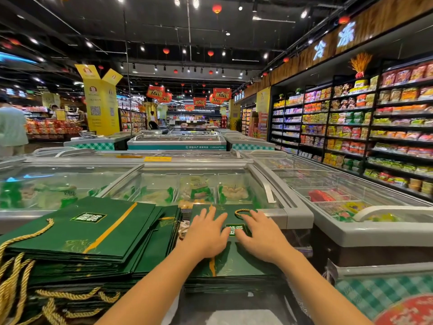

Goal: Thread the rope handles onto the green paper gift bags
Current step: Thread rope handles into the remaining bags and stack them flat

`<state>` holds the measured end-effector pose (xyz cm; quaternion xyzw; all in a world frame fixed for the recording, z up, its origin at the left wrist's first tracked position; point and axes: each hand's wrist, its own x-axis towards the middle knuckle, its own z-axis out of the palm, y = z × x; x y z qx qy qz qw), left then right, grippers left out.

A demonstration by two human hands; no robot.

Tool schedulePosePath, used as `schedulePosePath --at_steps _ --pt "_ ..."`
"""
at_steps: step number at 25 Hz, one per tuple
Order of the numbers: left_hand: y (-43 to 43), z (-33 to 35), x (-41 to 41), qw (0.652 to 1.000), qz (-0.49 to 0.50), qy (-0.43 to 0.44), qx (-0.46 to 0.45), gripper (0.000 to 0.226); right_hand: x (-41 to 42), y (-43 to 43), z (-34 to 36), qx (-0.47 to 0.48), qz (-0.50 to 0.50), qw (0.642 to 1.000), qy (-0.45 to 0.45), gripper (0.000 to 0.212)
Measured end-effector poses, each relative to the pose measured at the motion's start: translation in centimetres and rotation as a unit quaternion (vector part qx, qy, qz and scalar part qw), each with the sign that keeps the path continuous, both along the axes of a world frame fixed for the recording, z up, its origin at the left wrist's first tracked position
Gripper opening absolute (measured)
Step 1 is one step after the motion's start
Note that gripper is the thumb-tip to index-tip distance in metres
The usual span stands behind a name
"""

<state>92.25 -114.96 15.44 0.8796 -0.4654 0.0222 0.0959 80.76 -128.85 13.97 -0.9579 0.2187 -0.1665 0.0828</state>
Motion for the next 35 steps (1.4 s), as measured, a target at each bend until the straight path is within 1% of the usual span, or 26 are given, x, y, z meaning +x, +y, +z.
schedulePosePath --at_steps 2,4,10,12,14,16,17,18,19,20,21,23,25,27,29,32,34,35 --pt "-0.7 -1.6 0.1 0.999 0.008 0.014 0.035 0.058 0.6 0.0 -1.4 0.024 0.005 0.998 0.057 0.071" --pt "-0.8 -3.4 0.0 0.999 0.017 0.015 0.038 0.057 0.7 -0.3 -2.6 0.048 0.008 0.997 0.065 0.073" --pt "-0.9 -5.3 0.5 0.999 0.034 -0.003 0.033 0.056 1.4 -0.9 -3.8 0.056 0.011 0.994 0.097 0.075" --pt "-1.0 -5.1 0.5 0.999 0.032 0.002 0.029 0.056 1.5 -0.8 -3.8 0.045 0.009 0.994 0.101 0.075" --pt "-0.7 -4.4 0.1 0.999 0.028 0.012 0.021 0.056 1.2 -0.4 -3.6 0.012 -0.003 0.995 0.098 0.072" --pt "0.3 -2.7 -0.4 1.000 0.010 0.013 0.015 0.054 0.6 0.3 -3.0 -0.051 -0.011 0.996 0.067 0.067" --pt "1.3 -1.5 -0.7 1.000 0.001 0.008 0.003 0.050 0.3 0.7 -2.6 -0.100 -0.012 0.994 0.029 0.062" --pt "2.5 -0.2 -1.0 1.000 -0.006 0.005 -0.017 0.044 0.1 1.2 -2.1 -0.144 -0.003 0.989 -0.016 0.057" --pt "4.1 1.3 -1.2 0.999 -0.009 0.002 -0.043 0.038 0.2 2.0 -1.4 -0.166 0.015 0.984 -0.069 0.049" --pt "5.7 2.6 -1.2 0.998 -0.007 -0.003 -0.070 0.034 0.4 2.9 -0.9 -0.160 0.032 0.978 -0.130 0.039" --pt "7.5 3.8 -1.2 0.996 0.002 -0.010 -0.090 0.032 0.8 4.3 -0.3 -0.119 0.047 0.978 -0.165 0.030" --pt "11.3 5.6 -0.7 0.993 0.035 -0.034 -0.105 0.029 1.9 7.8 0.9 -0.012 0.081 0.980 -0.183 0.022" --pt "15.6 6.5 0.7 0.990 0.081 -0.049 -0.105 0.029 3.3 11.5 1.9 0.092 0.127 0.969 -0.191 0.022" --pt "19.9 6.8 2.7 0.983 0.139 -0.059 -0.101 0.029 4.5 14.6 2.6 0.165 0.153 0.956 -0.190 0.025" --pt "24.5 6.6 5.1 0.968 0.213 -0.074 -0.109 0.031 5.5 16.9 3.2 0.204 0.167 0.948 -0.181 0.030" --pt "29.5 6.3 7.5 0.934 0.328 -0.099 -0.104 0.041 6.8 19.2 3.6 0.258 0.170 0.937 -0.165 0.039" --pt "31.2 5.9 8.2 0.916 0.373 -0.074 -0.126 0.044 7.6 20.2 3.7 0.272 0.159 0.940 -0.131 0.048" --pt "31.7 5.6 8.6 0.912 0.378 -0.051 -0.151 0.047 7.9 20.6 3.7 0.279 0.152 0.942 -0.111 0.051"
